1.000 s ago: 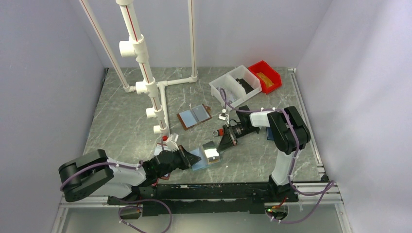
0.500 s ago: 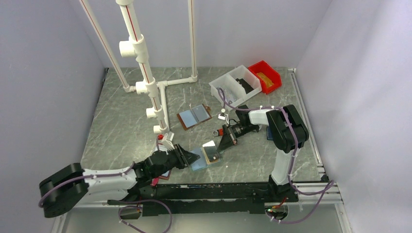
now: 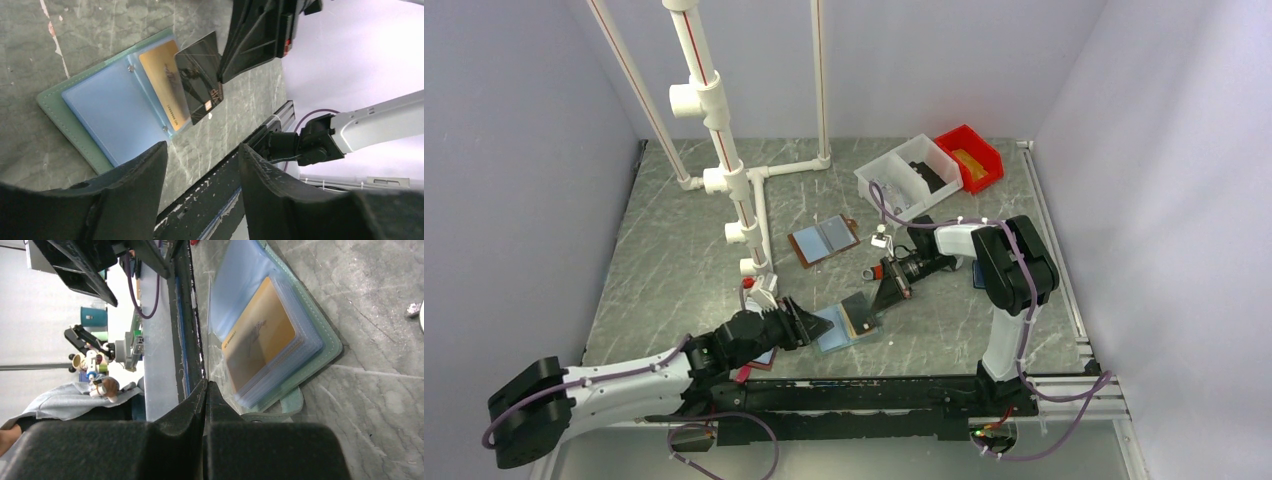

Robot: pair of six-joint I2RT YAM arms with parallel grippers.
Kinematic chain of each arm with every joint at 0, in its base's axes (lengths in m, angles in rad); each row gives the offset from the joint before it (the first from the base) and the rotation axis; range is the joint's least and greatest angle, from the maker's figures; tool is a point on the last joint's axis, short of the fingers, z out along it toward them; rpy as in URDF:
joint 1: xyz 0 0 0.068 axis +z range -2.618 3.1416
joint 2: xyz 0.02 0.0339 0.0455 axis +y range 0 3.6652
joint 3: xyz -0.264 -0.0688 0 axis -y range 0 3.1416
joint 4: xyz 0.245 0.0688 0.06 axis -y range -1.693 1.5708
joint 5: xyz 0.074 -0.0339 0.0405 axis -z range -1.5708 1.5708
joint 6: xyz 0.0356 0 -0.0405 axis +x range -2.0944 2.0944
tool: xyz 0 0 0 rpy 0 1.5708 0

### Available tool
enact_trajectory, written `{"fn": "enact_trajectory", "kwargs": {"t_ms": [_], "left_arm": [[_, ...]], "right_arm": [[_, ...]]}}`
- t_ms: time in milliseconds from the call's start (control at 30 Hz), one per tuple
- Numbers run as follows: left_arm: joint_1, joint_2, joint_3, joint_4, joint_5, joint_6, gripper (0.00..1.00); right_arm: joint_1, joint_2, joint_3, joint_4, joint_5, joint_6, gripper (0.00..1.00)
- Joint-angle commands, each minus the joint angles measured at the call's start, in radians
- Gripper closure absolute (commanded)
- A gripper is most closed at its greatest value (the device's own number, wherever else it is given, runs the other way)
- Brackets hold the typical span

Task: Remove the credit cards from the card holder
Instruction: Remove the credit card from the card holder.

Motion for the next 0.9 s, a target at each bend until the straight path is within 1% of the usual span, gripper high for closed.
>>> {"fn": "enact_trajectory", "kwargs": {"t_ms": [0, 167, 233, 333, 633, 767, 867], "left_arm": [[0.003, 0.092, 0.043, 0.12, 0.002, 0.034, 0.39], [0.003, 0.241, 0.071, 0.257, 0.017, 0.064, 0.36], [0.003, 0.278, 0.079, 0.312, 0.02, 0.076, 0.36], [0.003, 0.313, 0.097, 0.338, 0.023, 0.091, 0.35], [0.003, 0.332, 0.095, 0.374, 0.004, 0.098, 0.32], [0.003, 0.323, 0.09, 0.389, -0.008, 0.096, 0.28], [0.003, 0.321, 0.093, 0.386, -0.017, 0.088, 0.21]], "right_arm": [[0.004, -0.025, 0.055, -0.093, -0.051, -0.119, 1.0], [0.003, -0.038, 0.065, -0.139, -0.067, -0.173, 1.0], [0.002, -0.044, 0.066, -0.149, -0.073, -0.188, 1.0], [0.002, -0.049, 0.073, -0.165, -0.089, -0.207, 1.0], [-0.012, -0.074, 0.079, -0.191, -0.118, -0.226, 1.0], [-0.018, -0.084, 0.082, -0.201, -0.129, -0.234, 1.0], [-0.023, -0.092, 0.081, -0.203, -0.135, -0.237, 1.0]]}}
